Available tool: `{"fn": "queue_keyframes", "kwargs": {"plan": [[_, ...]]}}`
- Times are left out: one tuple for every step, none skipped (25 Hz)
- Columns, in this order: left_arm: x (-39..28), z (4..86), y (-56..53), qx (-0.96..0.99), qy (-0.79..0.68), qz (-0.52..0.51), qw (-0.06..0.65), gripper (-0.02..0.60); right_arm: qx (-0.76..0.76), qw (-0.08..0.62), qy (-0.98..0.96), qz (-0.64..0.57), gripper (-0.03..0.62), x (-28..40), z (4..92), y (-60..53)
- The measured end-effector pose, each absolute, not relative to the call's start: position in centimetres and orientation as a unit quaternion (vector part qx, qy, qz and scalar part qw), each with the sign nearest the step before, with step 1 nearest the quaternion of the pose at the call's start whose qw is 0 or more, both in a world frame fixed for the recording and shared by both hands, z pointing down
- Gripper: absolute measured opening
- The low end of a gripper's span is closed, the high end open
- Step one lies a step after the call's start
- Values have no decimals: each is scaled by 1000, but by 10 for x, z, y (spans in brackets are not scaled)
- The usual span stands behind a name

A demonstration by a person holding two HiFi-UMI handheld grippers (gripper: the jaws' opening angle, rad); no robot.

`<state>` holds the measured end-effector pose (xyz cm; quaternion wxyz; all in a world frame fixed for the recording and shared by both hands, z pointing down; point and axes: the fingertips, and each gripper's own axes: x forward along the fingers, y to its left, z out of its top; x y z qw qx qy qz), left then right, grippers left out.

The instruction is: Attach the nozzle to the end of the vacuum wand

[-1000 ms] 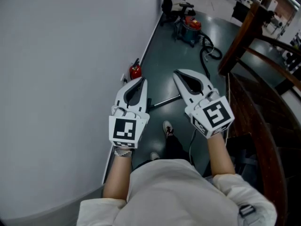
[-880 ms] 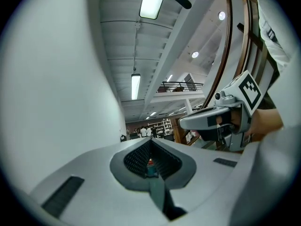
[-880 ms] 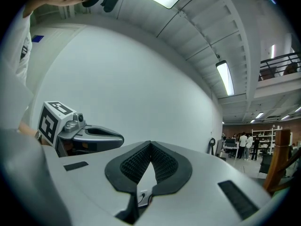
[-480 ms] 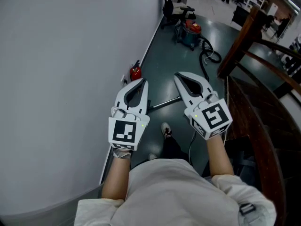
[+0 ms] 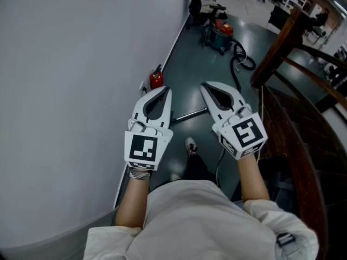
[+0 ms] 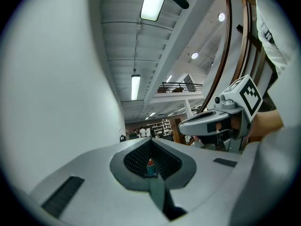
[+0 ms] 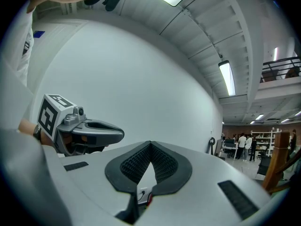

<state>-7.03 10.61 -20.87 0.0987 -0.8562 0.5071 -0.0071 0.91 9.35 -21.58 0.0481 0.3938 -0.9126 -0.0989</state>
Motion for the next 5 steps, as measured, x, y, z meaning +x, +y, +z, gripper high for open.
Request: {"fn": "queue_keyframes", "kwargs": {"plan": [[-70,-208,106,-857,506,-7,98,0,396,48,-912,-97,26,9,-216,93],[-69,-208,106,-857,505,-7,97,0,397,47,-912,-95,26,9,-217,93],[-69,-207,105,-858,505,-7,97,0,396,45,-912,-93,26,8,-217,92],[-69,-207,105,-858,504,-7,96,0,395,42,-913,-92,26,7,-217,92],[-70,-206,104,-859,504,-8,95,0,394,40,-914,-90,26,7,-217,92]]}}
